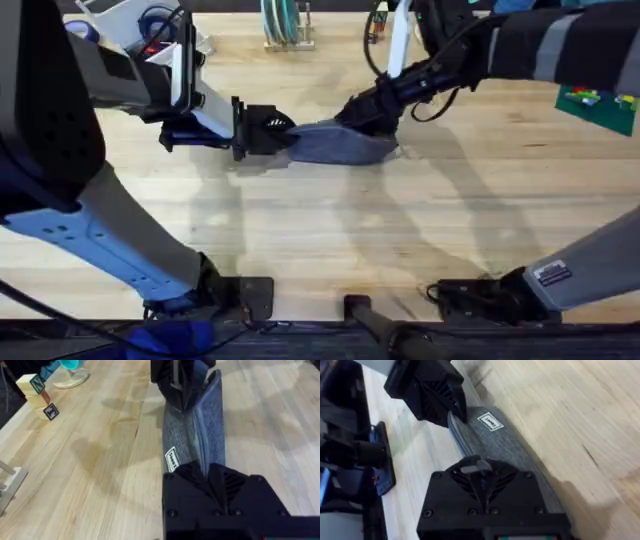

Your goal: Unzip the bag, pick up the pens from the table one at a time and place them inside, then zip the bag closed.

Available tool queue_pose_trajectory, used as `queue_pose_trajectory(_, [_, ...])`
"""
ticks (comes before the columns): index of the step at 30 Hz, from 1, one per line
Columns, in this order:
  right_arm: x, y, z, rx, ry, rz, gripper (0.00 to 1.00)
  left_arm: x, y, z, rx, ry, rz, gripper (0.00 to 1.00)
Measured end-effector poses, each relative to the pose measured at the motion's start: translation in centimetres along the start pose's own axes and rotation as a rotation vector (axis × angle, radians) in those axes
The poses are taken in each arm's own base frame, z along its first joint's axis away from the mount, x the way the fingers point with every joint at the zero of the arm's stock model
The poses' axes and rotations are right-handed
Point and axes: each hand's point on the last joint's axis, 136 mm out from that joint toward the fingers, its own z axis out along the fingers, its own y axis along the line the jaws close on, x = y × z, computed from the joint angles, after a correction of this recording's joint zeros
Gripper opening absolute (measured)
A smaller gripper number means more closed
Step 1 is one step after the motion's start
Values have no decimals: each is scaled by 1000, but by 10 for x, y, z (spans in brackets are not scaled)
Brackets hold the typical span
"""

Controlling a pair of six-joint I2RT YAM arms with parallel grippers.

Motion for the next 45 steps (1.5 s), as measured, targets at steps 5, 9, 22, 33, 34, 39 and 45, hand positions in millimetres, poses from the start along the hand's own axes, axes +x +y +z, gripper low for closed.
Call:
queue_pose_trajectory(5, [-1,-6,-14,-25,-34,46,32,0,2,0,-5,-3,12,42])
queue_pose_trajectory(9, [2,-14,-27,-25,-52,95,32,-1,2,0,-7,-7,17,43])
queue_pose_trajectory(22, [17,-23,-44,-20,-42,132,32,-1,2,0,-7,-7,16,42])
queue_pose_trajectory(33, [31,-35,-66,1,-44,183,32,0,2,0,-8,-7,14,42])
queue_pose_trajectory(34, [33,-36,-68,4,-46,190,32,0,2,0,-8,-7,14,42])
queue_pose_trajectory(39, [40,-41,-79,14,-50,214,32,0,2,-1,-10,-7,14,42])
queue_pose_trajectory(45, [45,-44,-86,19,-54,222,32,-1,2,-1,-11,-9,13,42])
